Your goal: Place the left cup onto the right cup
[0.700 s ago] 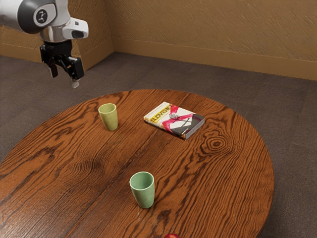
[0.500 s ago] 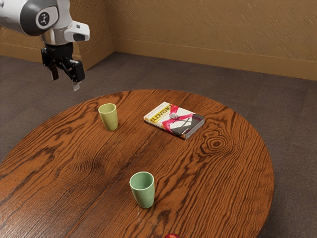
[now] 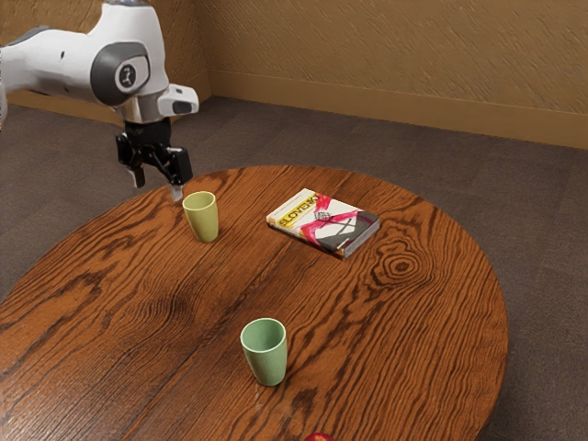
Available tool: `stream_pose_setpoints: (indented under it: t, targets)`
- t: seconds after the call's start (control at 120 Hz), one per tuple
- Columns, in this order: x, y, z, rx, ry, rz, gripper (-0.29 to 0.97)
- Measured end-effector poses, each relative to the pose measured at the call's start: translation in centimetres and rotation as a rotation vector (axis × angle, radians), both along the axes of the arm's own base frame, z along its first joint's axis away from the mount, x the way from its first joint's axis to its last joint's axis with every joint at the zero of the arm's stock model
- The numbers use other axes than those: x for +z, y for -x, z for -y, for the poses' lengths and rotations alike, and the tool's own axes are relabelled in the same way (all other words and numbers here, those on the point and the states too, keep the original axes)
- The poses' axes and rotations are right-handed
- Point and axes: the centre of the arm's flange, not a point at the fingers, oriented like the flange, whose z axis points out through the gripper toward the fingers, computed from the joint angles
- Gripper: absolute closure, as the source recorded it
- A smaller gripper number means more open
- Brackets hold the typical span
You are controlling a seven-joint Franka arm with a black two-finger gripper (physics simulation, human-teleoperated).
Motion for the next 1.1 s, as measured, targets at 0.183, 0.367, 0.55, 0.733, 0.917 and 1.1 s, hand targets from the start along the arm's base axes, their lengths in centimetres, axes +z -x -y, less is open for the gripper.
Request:
stream_pose_setpoints:
  t: [0.183,0.367,0.55,0.733,0.917,1.1]
  targets:
    - [-3.6,-2.9,0.0,0.0,0.002,0.028,0.0]
    - [-6.6,-7.7,-2.1,0.005,-0.021,0.072,0.0]
    - [-9.1,-10.4,-3.4,-0.012,-0.027,0.088,0.0]
    - [-11.5,-13.2,-5.3,-0.029,-0.024,0.107,0.0]
    - [-13.9,-14.6,-6.7,-0.022,0.013,0.125,0.0]
    - [-15.6,-15.2,-7.2,-0.02,0.038,0.147,0.0]
